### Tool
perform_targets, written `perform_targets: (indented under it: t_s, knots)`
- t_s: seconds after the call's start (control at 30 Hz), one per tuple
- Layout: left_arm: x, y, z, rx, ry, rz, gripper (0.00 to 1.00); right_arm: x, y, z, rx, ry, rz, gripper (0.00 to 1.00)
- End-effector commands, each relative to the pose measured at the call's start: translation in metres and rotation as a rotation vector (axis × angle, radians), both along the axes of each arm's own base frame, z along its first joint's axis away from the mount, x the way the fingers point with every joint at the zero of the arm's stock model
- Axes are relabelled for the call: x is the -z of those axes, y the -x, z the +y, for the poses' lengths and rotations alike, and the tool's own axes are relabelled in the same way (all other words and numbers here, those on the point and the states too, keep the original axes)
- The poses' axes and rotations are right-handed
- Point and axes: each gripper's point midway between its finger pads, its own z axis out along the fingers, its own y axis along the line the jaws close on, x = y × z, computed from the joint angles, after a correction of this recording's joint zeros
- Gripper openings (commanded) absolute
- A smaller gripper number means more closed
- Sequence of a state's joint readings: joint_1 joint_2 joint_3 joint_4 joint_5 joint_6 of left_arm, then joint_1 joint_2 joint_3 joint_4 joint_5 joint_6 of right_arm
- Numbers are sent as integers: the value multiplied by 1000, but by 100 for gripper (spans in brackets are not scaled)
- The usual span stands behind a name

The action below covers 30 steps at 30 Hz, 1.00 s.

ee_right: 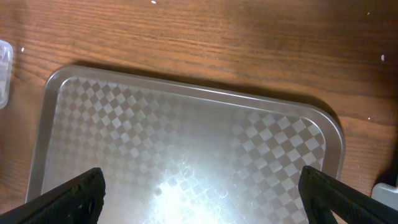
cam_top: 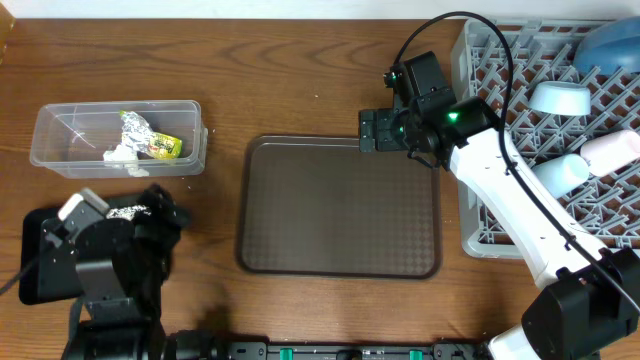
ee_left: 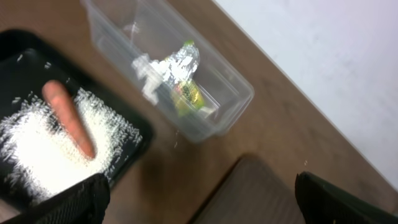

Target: Sort waste into correct bins and load items into the dishwasher rack

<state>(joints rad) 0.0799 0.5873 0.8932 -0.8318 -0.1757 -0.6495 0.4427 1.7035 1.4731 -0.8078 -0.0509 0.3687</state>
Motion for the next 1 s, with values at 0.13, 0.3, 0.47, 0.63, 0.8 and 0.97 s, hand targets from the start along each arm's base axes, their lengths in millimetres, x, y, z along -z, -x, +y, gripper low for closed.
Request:
perform_targets:
  t_s: [0.13,0.3,0.47,0.63,0.8,0.97]
  knots:
    - [18,19,-7,13,42,91,98,-2,-1,-2,17,0,-5,99]
    - [19,18,-8,16,45,93,98,-2,-1,-2,17,1,-4,99]
    - [19,18,-8,16,45,93,98,-2,-1,-2,17,1,-4,99]
    - [19,18,-8,16,45,93,98,-22,-2,-11,6,110,-109,99]
    - [19,18,-8,16,45,93,98,-83,28,7,-70,155,-299,99]
    - [19,18,-8,16,45,93,98,-137,40,-29,23,268,-499,99]
